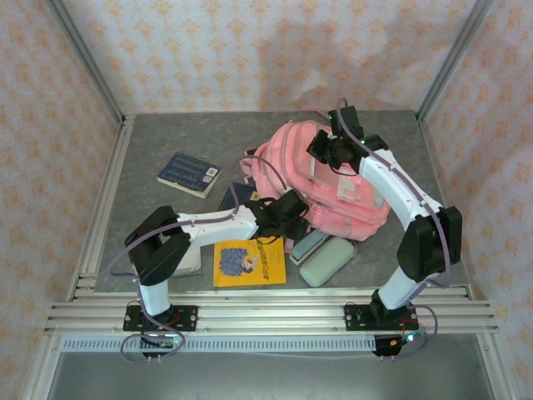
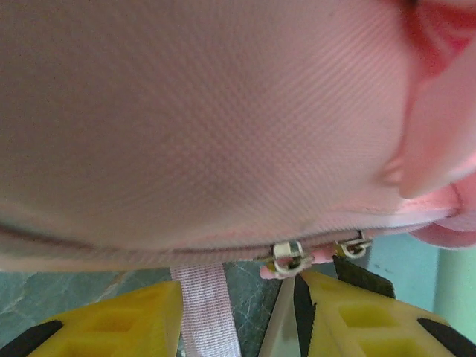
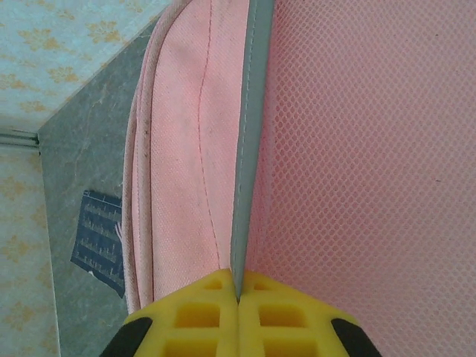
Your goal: Pack books, pencil case, and school supplies into a backpack
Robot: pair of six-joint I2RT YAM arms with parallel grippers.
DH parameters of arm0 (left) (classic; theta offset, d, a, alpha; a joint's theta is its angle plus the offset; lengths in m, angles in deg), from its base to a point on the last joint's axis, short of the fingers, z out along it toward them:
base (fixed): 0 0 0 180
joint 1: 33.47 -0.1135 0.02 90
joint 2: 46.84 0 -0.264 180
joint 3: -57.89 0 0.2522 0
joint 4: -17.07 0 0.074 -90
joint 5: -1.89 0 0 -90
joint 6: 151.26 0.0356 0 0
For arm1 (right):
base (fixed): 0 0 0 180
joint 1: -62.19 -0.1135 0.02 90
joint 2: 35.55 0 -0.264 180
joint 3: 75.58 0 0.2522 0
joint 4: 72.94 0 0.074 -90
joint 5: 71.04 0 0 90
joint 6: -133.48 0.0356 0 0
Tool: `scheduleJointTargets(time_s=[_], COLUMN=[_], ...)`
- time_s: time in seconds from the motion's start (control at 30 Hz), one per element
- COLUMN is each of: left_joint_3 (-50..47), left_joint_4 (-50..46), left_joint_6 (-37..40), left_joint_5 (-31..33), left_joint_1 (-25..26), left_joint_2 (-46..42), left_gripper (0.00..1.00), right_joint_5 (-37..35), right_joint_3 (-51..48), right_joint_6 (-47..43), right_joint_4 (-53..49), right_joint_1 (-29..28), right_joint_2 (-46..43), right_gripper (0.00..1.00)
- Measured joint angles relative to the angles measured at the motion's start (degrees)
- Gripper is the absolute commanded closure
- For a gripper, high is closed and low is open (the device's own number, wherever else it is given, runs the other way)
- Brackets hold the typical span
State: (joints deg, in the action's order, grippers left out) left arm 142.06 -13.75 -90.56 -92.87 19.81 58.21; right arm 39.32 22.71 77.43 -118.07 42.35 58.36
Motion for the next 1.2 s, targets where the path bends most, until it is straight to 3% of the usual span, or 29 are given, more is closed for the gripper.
scheduleJointTargets(time_s=[0.2,0.37,0.6,0.97,1.0,1.13,1.2], left_joint_3=[1.8,4.2,4.5,4.1,3.8,1.5,0.9], left_joint_4=[0.2,-0.4,-1.1,-1.5,-1.5,-0.5,0.0], left_joint_6=[-0.9,-0.7,0.3,2.3,2.4,2.4,2.4], left_joint_5=[-0.3,1.0,2.5,3.5,3.5,2.7,2.1], left_joint_1=[0.6,0.6,0.6,0.1,0.0,-0.8,-1.4], left_joint_2=[1.2,2.4,2.5,2.2,1.9,0.2,-0.3], left_gripper=[0.58,0.81,0.99,1.00,1.00,1.00,1.00], right_joint_5=[0.7,1.1,1.0,0.6,0.6,0.1,-1.0], right_joint_3=[-1.9,-2.6,-2.8,-3.0,-3.1,-3.3,-3.3], right_joint_6=[0.8,0.9,0.3,-1.4,-1.6,-2.8,-3.1], right_joint_4=[2.1,3.3,3.5,3.5,3.6,3.2,2.7], right_joint_1=[0.0,0.0,0.0,0.0,0.0,0.0,0.0], right_joint_2=[-0.2,-0.5,-1.2,-1.8,-2.0,-2.6,-3.2], right_gripper=[1.00,1.00,1.00,1.00,0.94,0.40,0.29])
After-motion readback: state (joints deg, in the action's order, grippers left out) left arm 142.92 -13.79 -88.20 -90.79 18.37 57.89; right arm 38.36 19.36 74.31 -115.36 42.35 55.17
